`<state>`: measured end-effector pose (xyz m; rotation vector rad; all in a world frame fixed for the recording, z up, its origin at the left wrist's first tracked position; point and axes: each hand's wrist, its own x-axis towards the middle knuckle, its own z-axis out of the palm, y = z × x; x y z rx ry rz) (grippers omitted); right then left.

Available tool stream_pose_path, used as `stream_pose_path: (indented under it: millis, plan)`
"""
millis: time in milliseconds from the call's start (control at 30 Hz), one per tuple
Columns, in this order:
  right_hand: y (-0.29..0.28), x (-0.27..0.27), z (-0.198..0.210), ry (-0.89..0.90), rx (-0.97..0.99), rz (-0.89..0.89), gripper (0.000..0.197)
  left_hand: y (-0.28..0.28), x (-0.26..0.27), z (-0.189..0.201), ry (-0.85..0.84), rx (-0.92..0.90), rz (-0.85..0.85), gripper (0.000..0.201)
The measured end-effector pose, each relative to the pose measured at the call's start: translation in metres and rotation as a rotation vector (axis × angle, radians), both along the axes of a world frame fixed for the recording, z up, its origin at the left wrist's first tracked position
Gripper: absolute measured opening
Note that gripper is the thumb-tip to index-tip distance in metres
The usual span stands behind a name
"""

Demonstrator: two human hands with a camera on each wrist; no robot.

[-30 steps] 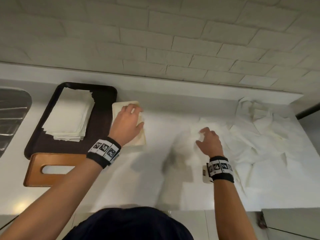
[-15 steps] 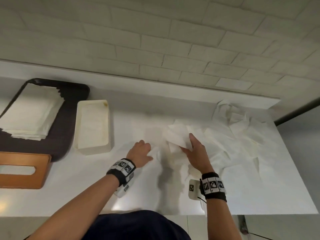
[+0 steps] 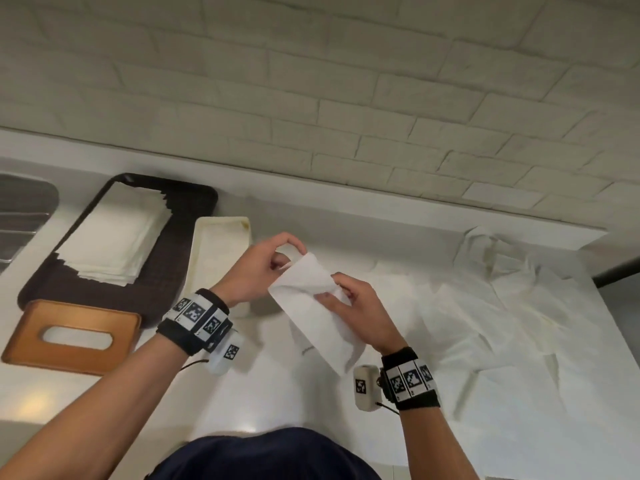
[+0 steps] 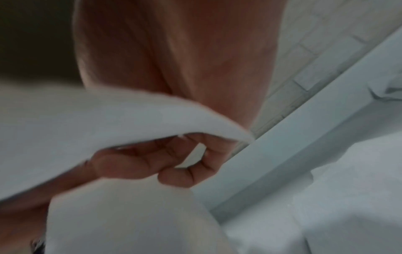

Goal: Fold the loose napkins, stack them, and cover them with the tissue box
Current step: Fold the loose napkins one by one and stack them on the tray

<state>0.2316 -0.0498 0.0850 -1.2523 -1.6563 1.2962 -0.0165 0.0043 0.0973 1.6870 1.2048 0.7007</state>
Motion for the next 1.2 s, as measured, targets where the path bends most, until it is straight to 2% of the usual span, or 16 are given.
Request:
stream_pose_path:
  millis: [100,167,200,233,367,500,600,667,800,933,1033,1133,1200]
  plan:
    - [0.000,-0.032,-0.008,-0.016,0.014,-0.072,0.037,0.004,-0.025,0.011,0.052,0.025,0.016,0.008]
    - [-0.002,-0.052,-0.014,-0.022,0.066,-0.173,0.039,0.007,-0.043,0.017,0.128,0.069,0.029,0.021]
    - [-0.003,-0.061,-0.018,-0.004,0.080,-0.224,0.032,0.009,-0.050,0.021,0.156,0.079,0.036,0.026]
    - [-0.003,-0.070,-0.021,0.021,0.091,-0.262,0.023,0.010,-0.058,0.024,0.179,0.095,0.041,0.027]
    - [-0.001,-0.113,-0.021,0.173,0.048,-0.258,0.012,0.014,-0.085,0.034,0.206,0.133,-0.002,0.023]
    - [0.004,-0.152,-0.012,0.211,-0.002,-0.301,0.036,0.019,-0.112,0.041,0.208,0.134,-0.032,0.035]
    - [0.007,-0.174,-0.011,0.225,0.015,-0.359,0.038,0.025,-0.128,0.046,0.172,0.119,0.011,0.039]
    - [0.010,-0.188,-0.009,0.211,0.032,-0.404,0.036,0.026,-0.133,0.051,0.182,0.103,0.028,0.045]
    - [0.011,-0.209,-0.005,0.204,0.055,-0.405,0.018,0.040,-0.145,0.054,0.289,0.218,-0.004,0.011]
    - [0.002,-0.221,-0.022,0.079,-0.059,-0.355,0.013,0.071,-0.161,0.053,0.323,0.290,0.059,0.021]
    - [0.000,-0.228,-0.034,0.045,-0.146,-0.406,0.014,0.090,-0.167,0.046,0.341,0.252,0.058,0.021]
    - [0.008,-0.235,-0.039,-0.005,-0.175,-0.452,0.020,0.101,-0.169,0.031,0.381,0.194,0.053,0.025]
    - [0.015,-0.240,-0.043,-0.061,-0.177,-0.448,0.028,0.099,-0.168,0.020,0.451,0.248,0.085,0.035]
